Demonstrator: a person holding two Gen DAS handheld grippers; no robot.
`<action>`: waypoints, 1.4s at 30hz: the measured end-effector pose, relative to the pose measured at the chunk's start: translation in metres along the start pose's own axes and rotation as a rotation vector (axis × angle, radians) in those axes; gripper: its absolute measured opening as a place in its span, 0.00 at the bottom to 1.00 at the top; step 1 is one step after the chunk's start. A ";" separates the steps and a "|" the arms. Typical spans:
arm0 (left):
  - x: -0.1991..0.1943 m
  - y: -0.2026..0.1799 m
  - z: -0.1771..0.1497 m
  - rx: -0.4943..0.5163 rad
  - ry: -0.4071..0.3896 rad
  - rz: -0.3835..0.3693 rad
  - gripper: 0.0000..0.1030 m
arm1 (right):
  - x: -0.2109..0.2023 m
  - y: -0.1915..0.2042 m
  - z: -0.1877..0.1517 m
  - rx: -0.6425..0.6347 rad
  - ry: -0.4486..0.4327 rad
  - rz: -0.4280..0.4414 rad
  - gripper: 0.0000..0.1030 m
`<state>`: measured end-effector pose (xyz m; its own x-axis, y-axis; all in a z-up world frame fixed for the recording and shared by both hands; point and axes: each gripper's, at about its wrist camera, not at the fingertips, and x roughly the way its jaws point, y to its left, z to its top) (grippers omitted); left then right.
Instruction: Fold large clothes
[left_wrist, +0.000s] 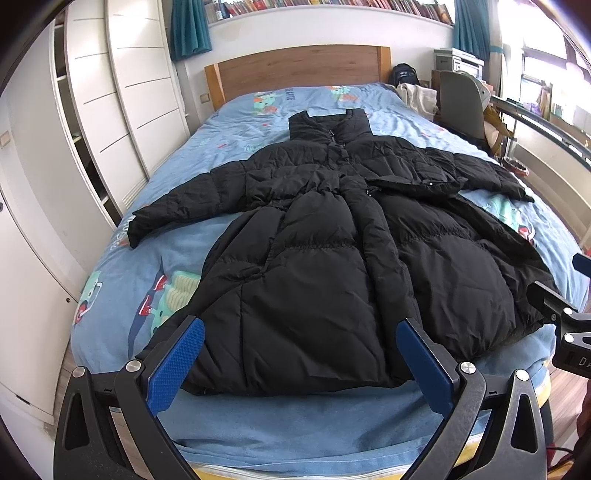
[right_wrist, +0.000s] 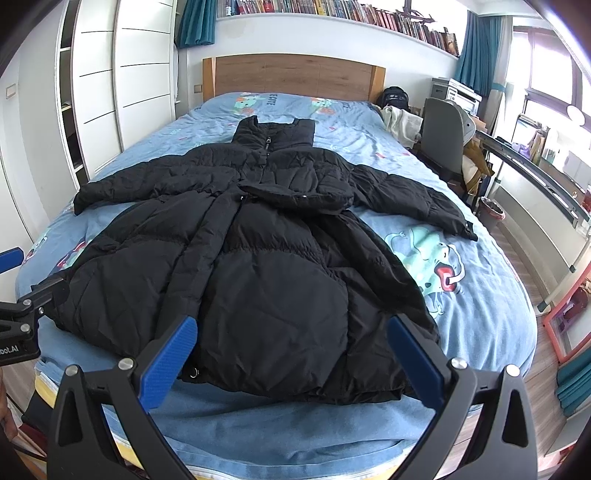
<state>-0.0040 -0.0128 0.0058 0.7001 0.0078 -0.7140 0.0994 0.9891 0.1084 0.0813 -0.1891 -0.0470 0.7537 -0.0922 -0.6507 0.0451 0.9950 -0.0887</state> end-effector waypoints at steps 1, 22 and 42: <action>0.000 0.002 0.001 -0.007 0.003 -0.006 0.98 | 0.000 0.000 0.000 0.001 0.001 -0.002 1.00; 0.011 0.028 0.010 -0.087 0.076 0.009 0.98 | 0.006 -0.014 0.004 0.050 0.030 -0.005 1.00; 0.048 0.098 0.062 -0.203 0.068 0.237 0.98 | 0.064 -0.061 0.022 0.213 0.126 0.056 1.00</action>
<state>0.0832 0.0756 0.0256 0.6370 0.2448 -0.7310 -0.2092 0.9675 0.1418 0.1414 -0.2546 -0.0667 0.6717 -0.0273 -0.7403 0.1529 0.9829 0.1025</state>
